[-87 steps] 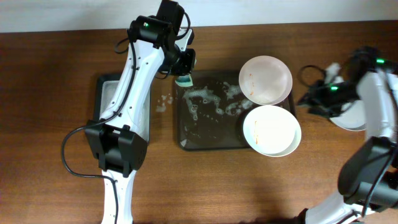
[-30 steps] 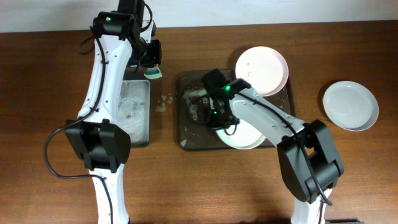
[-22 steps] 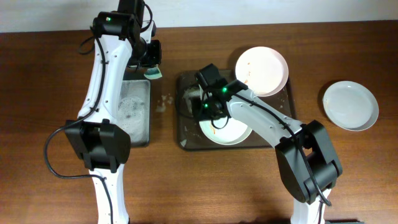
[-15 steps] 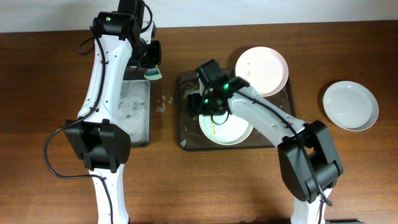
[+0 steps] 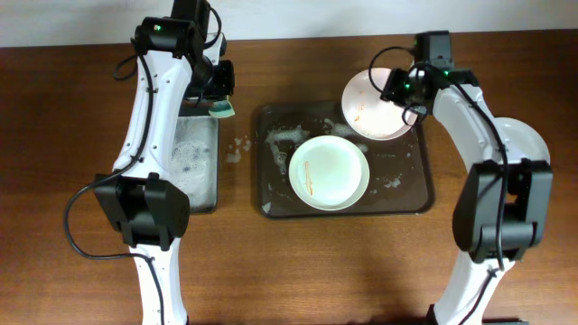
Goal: Clean dirty plates on tray and stack at the side
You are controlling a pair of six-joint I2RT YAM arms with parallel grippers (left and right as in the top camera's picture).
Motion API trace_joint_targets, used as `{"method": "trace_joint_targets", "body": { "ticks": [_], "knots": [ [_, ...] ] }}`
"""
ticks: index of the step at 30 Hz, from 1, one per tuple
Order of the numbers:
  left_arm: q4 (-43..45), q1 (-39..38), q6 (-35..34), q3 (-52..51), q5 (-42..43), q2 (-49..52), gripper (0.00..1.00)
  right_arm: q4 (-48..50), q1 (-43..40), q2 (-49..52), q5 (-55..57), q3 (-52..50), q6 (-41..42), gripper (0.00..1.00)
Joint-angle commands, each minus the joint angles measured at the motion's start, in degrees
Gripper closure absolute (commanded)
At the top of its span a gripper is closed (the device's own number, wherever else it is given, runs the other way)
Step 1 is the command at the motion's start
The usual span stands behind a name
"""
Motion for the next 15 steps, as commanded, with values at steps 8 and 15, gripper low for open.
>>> {"method": "trace_joint_targets", "body": {
  "ticks": [8,15],
  "knots": [
    [-0.2,-0.1,0.1,0.3,0.6,1.2,0.99,-10.4,0.3,4.0,-2.8,-0.1,0.5,0.46],
    [-0.2,-0.1,0.1,0.3,0.6,1.2,0.99,-19.3,0.3,4.0,0.7,-0.5,0.4,0.46]
  ]
}}
